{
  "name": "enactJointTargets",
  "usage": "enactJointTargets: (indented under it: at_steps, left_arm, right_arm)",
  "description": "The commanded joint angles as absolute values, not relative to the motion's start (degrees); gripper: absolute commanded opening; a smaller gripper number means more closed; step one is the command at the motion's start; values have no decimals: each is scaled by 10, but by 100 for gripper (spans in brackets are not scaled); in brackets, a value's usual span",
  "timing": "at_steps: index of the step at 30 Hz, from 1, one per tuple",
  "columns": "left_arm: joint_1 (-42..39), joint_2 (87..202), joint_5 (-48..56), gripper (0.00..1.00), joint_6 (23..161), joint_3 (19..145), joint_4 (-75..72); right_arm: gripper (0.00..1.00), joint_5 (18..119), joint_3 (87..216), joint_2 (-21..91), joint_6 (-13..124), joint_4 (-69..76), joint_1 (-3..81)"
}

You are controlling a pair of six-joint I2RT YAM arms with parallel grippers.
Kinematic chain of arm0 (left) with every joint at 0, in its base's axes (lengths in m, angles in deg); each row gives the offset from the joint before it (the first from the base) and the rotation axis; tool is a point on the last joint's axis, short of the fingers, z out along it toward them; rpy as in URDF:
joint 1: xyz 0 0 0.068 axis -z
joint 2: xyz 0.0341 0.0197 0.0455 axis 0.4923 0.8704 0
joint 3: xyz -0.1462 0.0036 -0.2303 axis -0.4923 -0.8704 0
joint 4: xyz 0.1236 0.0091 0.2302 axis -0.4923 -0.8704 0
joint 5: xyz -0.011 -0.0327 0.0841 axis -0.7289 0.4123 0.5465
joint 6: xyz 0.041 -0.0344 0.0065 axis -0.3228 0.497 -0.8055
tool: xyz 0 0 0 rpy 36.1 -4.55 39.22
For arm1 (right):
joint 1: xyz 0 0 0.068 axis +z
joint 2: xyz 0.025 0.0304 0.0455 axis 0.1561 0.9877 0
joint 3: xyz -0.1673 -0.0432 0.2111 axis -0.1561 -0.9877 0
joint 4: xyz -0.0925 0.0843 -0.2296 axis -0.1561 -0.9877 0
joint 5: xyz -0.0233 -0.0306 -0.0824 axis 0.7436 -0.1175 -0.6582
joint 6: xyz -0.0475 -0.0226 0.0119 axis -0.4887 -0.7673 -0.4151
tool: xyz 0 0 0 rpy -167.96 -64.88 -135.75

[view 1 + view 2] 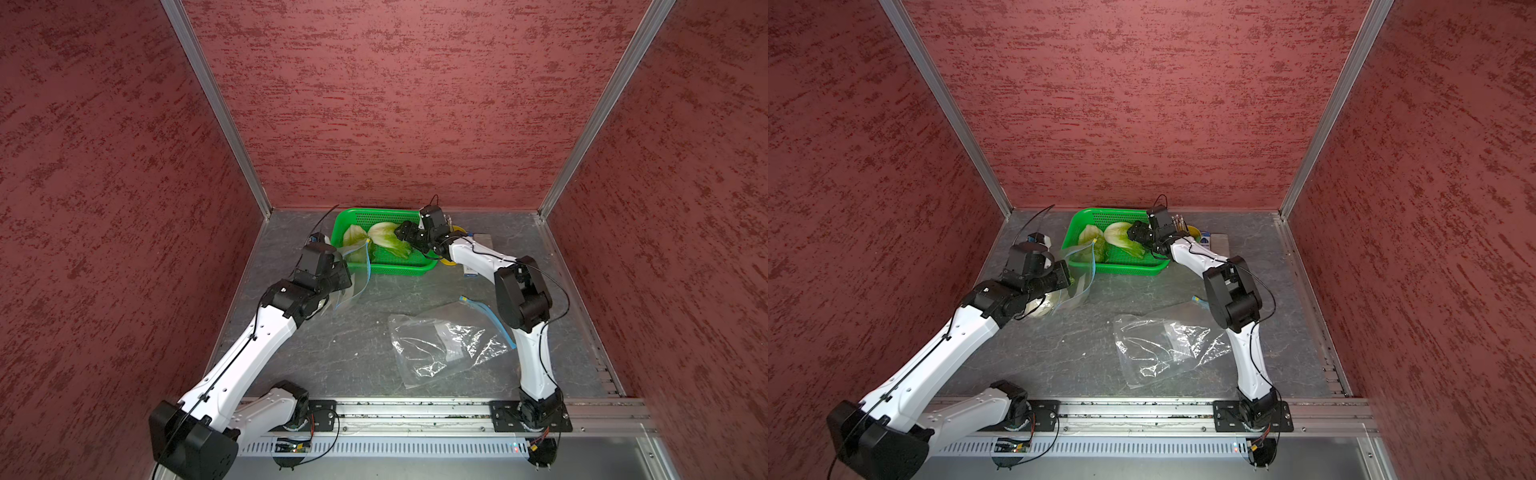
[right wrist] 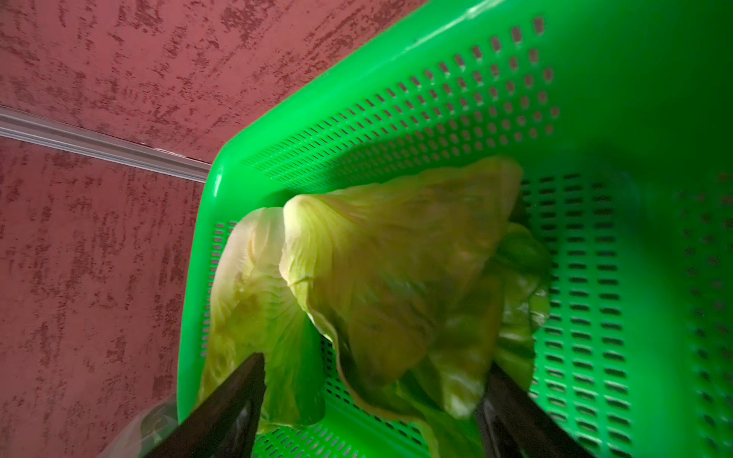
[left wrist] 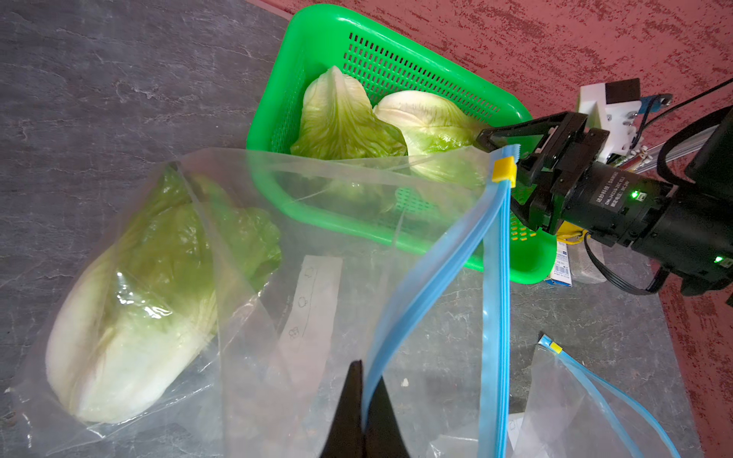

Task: Put the chinese cabbages into a zipper bag and zip it
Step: Pick up the Chinese cabbage from the basket.

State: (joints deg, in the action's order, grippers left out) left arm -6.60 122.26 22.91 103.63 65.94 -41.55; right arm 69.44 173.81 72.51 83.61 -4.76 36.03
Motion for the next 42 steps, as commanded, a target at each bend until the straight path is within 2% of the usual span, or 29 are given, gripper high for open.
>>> enactJointTargets:
  at_steps: [1, 6, 14, 20, 27, 34, 42]
  left_arm:
    - [-63, 1217, 241, 0, 1037, 670, -410]
    - [-63, 1217, 245, 0, 1036, 667, -412]
    - [-64, 1220, 246, 0, 1037, 665, -406]
    - [-66, 1215, 257, 0, 1035, 667, -413]
    - [-84, 1200, 264, 0, 1025, 674, -432]
    - [-122, 1182, 267, 0, 1002, 693, -465]
    - [-216, 1182, 277, 0, 917, 786, -559]
  right_arm:
    - [80, 746, 1754, 745, 842, 10, 359]
    - [76, 759, 1750, 746, 839, 46, 360]
    - [65, 772, 1761, 773, 843, 82, 360]
    - [49, 770, 1770, 782, 836, 84, 360]
    - [20, 763, 1749, 761, 834, 107, 360]
    - [1, 752, 1730, 731, 818, 118, 359]
    - [0, 753, 1670, 667, 800, 137, 360]
